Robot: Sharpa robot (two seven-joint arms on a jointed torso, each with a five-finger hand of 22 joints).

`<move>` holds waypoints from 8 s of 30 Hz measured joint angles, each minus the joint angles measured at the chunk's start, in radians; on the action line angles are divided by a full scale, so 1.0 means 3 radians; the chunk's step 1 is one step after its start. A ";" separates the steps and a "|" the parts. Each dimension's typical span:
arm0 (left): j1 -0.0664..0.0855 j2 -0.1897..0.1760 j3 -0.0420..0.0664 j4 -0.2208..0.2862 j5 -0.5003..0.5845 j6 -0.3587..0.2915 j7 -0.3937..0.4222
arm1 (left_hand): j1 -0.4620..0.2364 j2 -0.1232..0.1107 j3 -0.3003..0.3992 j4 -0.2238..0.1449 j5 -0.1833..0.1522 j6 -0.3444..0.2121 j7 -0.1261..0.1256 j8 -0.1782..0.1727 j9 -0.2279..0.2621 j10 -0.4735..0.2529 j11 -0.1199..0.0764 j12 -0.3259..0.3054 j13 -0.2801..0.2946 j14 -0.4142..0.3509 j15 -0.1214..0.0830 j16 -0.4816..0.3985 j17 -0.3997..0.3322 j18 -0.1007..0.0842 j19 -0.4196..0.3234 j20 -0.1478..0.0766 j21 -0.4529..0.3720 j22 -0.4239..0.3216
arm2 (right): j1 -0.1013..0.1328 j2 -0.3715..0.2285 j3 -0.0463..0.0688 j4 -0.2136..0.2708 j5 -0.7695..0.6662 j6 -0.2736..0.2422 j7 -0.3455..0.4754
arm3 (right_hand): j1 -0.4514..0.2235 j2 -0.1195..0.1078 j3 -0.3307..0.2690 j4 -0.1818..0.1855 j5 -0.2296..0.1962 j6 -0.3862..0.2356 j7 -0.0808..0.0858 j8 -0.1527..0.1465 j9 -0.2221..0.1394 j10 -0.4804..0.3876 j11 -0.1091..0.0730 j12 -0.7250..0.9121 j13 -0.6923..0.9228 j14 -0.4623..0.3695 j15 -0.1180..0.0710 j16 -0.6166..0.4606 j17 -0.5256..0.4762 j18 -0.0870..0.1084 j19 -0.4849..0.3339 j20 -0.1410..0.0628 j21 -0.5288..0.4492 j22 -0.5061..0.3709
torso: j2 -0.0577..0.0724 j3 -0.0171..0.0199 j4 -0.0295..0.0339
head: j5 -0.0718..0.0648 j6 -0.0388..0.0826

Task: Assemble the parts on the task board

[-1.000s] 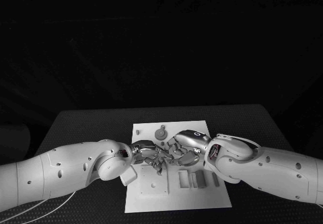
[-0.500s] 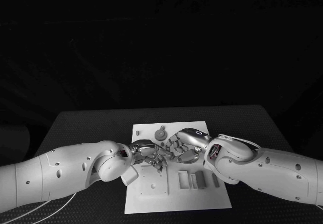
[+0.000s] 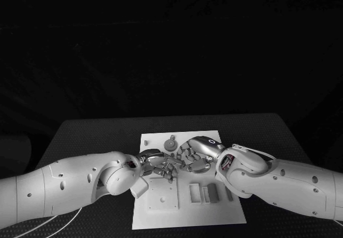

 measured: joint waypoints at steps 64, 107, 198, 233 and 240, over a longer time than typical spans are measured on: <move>0.0002 0.0014 0.0002 -0.0028 -0.0255 -0.0769 -0.0199 | 0.0175 0.0114 0.0027 -0.0057 0.0014 0.0414 -0.0211 0.0331 0.0002 0.0360 -0.0189 0.0078 0.0023 0.0222 -0.0125 0.0013 0.0026 -0.0027 0.0181 -0.0110 -0.0013 0.0013 | -0.0013 -0.0083 0.0092 -0.0022 0.0433 -0.0156 -0.0100 | -0.0062 -0.0265 -0.0038 0.0256 0.0000 -0.0565 0.0384 -0.0493 -0.0152 -0.0347 0.0309 -0.0251 -0.0261 -0.0300 0.0242 -0.0221 -0.0131 0.0000 -0.0335 0.0155 -0.0206 -0.0001 | 0.0000 0.0004 -0.0002 | 0.0016 0.0029; 0.0338 0.0098 -0.0060 -0.0047 -0.1580 -0.0589 -0.1510 | 0.0212 0.0001 0.0177 0.0065 0.0154 0.0560 -0.0200 0.0213 -0.0043 0.0515 -0.0188 -0.0023 -0.0009 0.0353 -0.0172 0.0011 0.0051 -0.0075 0.0276 -0.0169 0.0004 0.0014 | 0.0235 0.0328 0.0408 -0.2267 0.2694 0.0050 0.0756 | -0.0273 0.0062 -0.0030 0.0200 0.0000 -0.0754 0.0502 -0.0329 -0.0414 -0.0298 0.0619 -0.2603 -0.2683 -0.0607 0.0908 -0.3303 -0.1433 -0.0237 -0.1597 0.0524 -0.1801 -0.0460 | -0.0002 0.0009 0.0003 | 0.0057 0.0089; 0.0222 0.0294 -0.0111 -0.0176 -0.2309 -0.0644 -0.1715 | 0.0113 -0.0098 0.0276 0.0074 0.0205 0.0637 -0.0243 0.0175 -0.0038 0.0616 -0.0230 -0.0039 0.0021 0.0432 -0.0190 0.0028 0.0076 -0.0080 0.0352 -0.0197 0.0054 0.0013 | 0.0228 0.0334 0.0408 -0.2166 0.2754 0.0211 0.0830 | -0.0232 0.0073 -0.0075 0.0228 0.0000 -0.0791 0.0515 -0.0292 -0.0530 -0.0287 0.0631 -0.2801 -0.2902 -0.0721 0.1020 -0.3554 -0.1362 -0.0286 -0.1662 0.0529 -0.1956 -0.0334 | 0.0000 0.0005 -0.0001 | 0.0070 -0.0041; 0.0210 0.0328 -0.0109 -0.0207 -0.2485 -0.0538 -0.1731 | 0.0114 -0.0098 0.0297 0.0071 0.0193 0.0667 -0.0237 0.0165 -0.0064 0.0635 -0.0237 -0.0038 0.0035 0.0460 -0.0197 0.0052 0.0086 -0.0080 0.0372 -0.0205 0.0091 0.0012 | 0.0227 0.0334 0.0408 -0.2158 0.2755 0.0240 0.0833 | -0.0232 0.0073 -0.0084 0.0218 0.0000 -0.0791 0.0514 -0.0280 -0.0545 -0.0287 0.0631 -0.2814 -0.2925 -0.0732 0.1031 -0.3580 -0.1344 -0.0285 -0.1686 0.0529 -0.1968 -0.0312 | 0.0000 0.0004 -0.0003 | 0.0077 -0.0057; 0.0208 0.0339 -0.0104 -0.0214 -0.2567 -0.0480 -0.1735 | 0.0113 -0.0098 0.0298 0.0070 0.0184 0.0670 -0.0240 0.0164 -0.0064 0.0636 -0.0237 -0.0039 0.0039 0.0461 -0.0196 0.0052 0.0089 -0.0080 0.0372 -0.0204 0.0091 0.0012 | 0.0227 0.0334 0.0408 -0.2155 0.2755 0.0247 0.0834 | -0.0232 0.0073 -0.0084 0.0218 0.0000 -0.0791 0.0514 -0.0280 -0.0548 -0.0287 0.0631 -0.2814 -0.2930 -0.0732 0.1031 -0.3580 -0.1340 -0.0285 -0.1686 0.0529 -0.1968 -0.0308 | 0.0001 0.0005 -0.0004 | 0.0077 -0.0062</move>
